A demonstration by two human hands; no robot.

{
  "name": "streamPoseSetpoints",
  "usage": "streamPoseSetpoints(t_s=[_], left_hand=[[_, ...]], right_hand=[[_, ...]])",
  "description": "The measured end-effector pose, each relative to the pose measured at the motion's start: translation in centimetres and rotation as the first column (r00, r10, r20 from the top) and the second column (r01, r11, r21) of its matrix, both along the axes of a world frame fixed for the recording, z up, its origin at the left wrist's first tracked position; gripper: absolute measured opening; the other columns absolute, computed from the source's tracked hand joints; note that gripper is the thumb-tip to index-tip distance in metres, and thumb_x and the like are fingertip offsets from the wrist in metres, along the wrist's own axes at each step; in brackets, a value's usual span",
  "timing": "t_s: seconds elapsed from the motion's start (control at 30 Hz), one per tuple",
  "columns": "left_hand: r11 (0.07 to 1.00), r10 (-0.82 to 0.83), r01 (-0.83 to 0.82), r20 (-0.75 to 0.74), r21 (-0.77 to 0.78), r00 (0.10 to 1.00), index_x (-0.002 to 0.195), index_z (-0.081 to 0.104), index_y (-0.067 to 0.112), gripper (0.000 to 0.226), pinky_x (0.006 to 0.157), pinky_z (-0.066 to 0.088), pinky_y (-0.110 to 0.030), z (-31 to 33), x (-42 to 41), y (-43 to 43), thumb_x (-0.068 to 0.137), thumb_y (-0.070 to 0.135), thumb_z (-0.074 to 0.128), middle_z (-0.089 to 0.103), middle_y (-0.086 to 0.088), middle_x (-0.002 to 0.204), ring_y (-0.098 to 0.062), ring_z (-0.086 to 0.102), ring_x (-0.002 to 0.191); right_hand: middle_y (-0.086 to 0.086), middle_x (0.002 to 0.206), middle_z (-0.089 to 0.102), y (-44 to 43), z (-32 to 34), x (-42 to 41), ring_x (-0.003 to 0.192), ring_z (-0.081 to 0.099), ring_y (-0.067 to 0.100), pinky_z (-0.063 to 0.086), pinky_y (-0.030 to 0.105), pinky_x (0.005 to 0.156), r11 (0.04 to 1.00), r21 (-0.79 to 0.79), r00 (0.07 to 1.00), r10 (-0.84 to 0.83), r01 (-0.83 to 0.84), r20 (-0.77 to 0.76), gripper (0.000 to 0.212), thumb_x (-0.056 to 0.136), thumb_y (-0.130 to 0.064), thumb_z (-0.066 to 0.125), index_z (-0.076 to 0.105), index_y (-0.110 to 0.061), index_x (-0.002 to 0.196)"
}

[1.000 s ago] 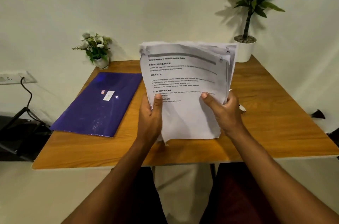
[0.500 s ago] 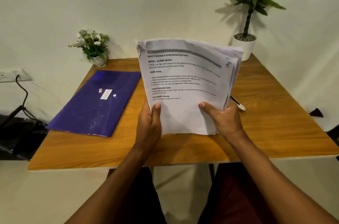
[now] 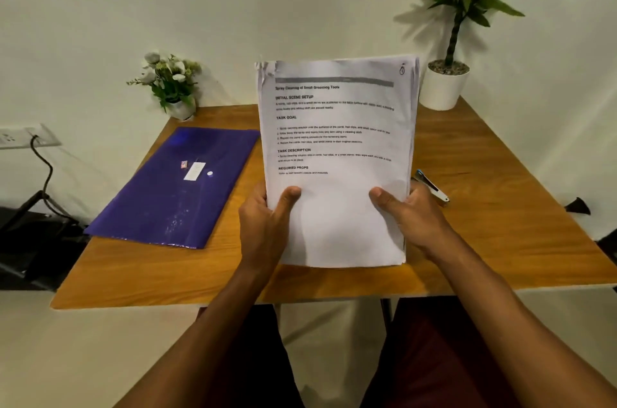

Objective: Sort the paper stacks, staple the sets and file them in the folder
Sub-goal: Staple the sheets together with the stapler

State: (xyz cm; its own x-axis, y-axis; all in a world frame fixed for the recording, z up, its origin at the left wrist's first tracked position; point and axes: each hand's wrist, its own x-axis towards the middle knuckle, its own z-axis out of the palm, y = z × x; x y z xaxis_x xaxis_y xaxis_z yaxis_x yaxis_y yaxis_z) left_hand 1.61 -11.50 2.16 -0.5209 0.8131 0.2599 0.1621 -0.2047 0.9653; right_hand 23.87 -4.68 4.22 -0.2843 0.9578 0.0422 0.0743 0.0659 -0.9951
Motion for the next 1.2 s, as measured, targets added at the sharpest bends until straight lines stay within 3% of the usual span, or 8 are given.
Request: streamPoseSetpoints(t_s=[0.23, 0.43, 0.53, 0.6, 0.73, 0.93, 1.07, 1.2], left_hand=[[0.873, -0.196, 0.336, 0.379, -0.352, 0.905, 0.117, 0.068, 0.020, 0.033, 0.077, 0.062, -0.034, 0.8, -1.5, 1.0, 0.094, 0.044, 0.065, 0.078, 0.001, 0.106, -0.019, 0.076, 0.092], [0.872, -0.083, 0.181, 0.229, -0.454, 0.970, 0.119, 0.066, 0.020, 0.033, 0.067, 0.063, -0.032, -0.8, -2.3, 3.3, 0.096, 0.045, 0.062, 0.077, 0.000, 0.105, -0.018, 0.077, 0.084], [0.901, -0.101, 0.109, 0.040, -0.420, 0.994, 0.124, 0.066, 0.015, 0.036, 0.065, 0.061, -0.026, -2.2, -2.9, 3.6, 0.099, 0.040, 0.061, 0.076, 0.001, 0.109, -0.014, 0.076, 0.084], [0.912, -0.091, 0.048, -0.088, -0.407, 0.992, 0.121, 0.066, 0.013, 0.032, 0.056, 0.056, -0.017, -2.8, -3.1, 3.3, 0.100, 0.037, 0.060, 0.073, 0.007, 0.100, -0.009, 0.074, 0.078], [0.921, -0.077, -0.014, -0.217, -0.390, 0.973, 0.117, 0.067, 0.012, 0.031, 0.061, 0.060, -0.022, -4.4, -3.0, 2.9, 0.100, 0.038, 0.060, 0.074, 0.003, 0.103, -0.011, 0.074, 0.080], [0.921, -0.055, -0.108, -0.399, -0.375, 0.915, 0.104, 0.063, 0.014, 0.025, 0.062, 0.059, -0.027, -5.2, -2.7, 3.3, 0.103, 0.037, 0.054, 0.071, 0.000, 0.100, -0.008, 0.067, 0.075], [0.921, -0.080, -0.087, -0.402, -0.381, 0.912, 0.107, 0.063, 0.014, 0.025, 0.052, 0.050, -0.011, -5.2, -2.7, 3.1, 0.106, 0.035, 0.049, 0.069, 0.004, 0.095, -0.005, 0.065, 0.070], [0.925, -0.107, -0.072, -0.438, -0.373, 0.893, 0.103, 0.064, 0.016, 0.026, 0.055, 0.056, -0.023, -5.6, -2.9, 3.4, 0.105, 0.037, 0.049, 0.071, 0.003, 0.090, -0.009, 0.069, 0.069]], right_hand=[[0.004, 0.120, 0.074, -1.7, -0.8, 1.4, 0.105, 0.073, 0.025, 0.062, 0.038, 0.080, 0.880, -0.412, 0.959, 0.142, -0.235, -0.243, 0.036, 0.096, -0.004, 0.062, 0.061, -0.021, 0.128], [0.005, 0.121, 0.074, -3.4, -4.0, 1.2, 0.108, 0.072, 0.028, 0.055, 0.052, 0.097, 0.834, -0.513, 0.976, 0.133, -0.203, -0.170, 0.033, 0.095, -0.010, 0.066, 0.064, -0.022, 0.126], [-0.008, 0.109, 0.076, -2.7, -4.1, 0.6, 0.091, 0.075, 0.012, 0.059, 0.030, 0.075, 0.941, -0.334, 0.984, 0.106, -0.053, 0.143, 0.013, 0.094, -0.033, 0.071, 0.067, -0.032, 0.107], [-0.013, 0.090, 0.074, -1.5, -4.0, 0.6, 0.074, 0.072, 0.011, 0.056, 0.025, 0.060, 0.982, -0.062, 0.925, -0.146, 0.178, 0.350, 0.017, 0.092, -0.049, 0.068, 0.067, -0.033, 0.094], [0.004, 0.104, 0.067, 3.5, -6.3, 2.6, 0.097, 0.061, 0.021, 0.052, 0.038, 0.076, 0.766, 0.515, 0.652, -0.621, 0.385, 0.435, 0.033, 0.093, -0.046, 0.068, 0.072, -0.018, 0.110], [0.016, 0.139, 0.054, 8.9, -8.5, 3.9, 0.132, 0.044, 0.036, 0.032, 0.052, 0.109, 0.834, 0.435, 0.352, -0.542, 0.340, 0.763, 0.061, 0.092, -0.058, 0.063, 0.063, -0.010, 0.130], [0.016, 0.124, 0.065, 9.2, -8.7, 3.7, 0.117, 0.054, 0.034, 0.046, 0.050, 0.097, 0.825, 0.464, 0.424, -0.564, 0.323, 0.709, 0.046, 0.095, -0.046, 0.065, 0.069, -0.007, 0.120], [0.005, 0.127, 0.068, 8.8, -6.2, 3.2, 0.109, 0.062, 0.015, 0.054, 0.031, 0.084, 0.840, 0.324, 0.739, -0.539, 0.436, 0.404, 0.041, 0.097, -0.032, 0.066, 0.063, -0.012, 0.133]])
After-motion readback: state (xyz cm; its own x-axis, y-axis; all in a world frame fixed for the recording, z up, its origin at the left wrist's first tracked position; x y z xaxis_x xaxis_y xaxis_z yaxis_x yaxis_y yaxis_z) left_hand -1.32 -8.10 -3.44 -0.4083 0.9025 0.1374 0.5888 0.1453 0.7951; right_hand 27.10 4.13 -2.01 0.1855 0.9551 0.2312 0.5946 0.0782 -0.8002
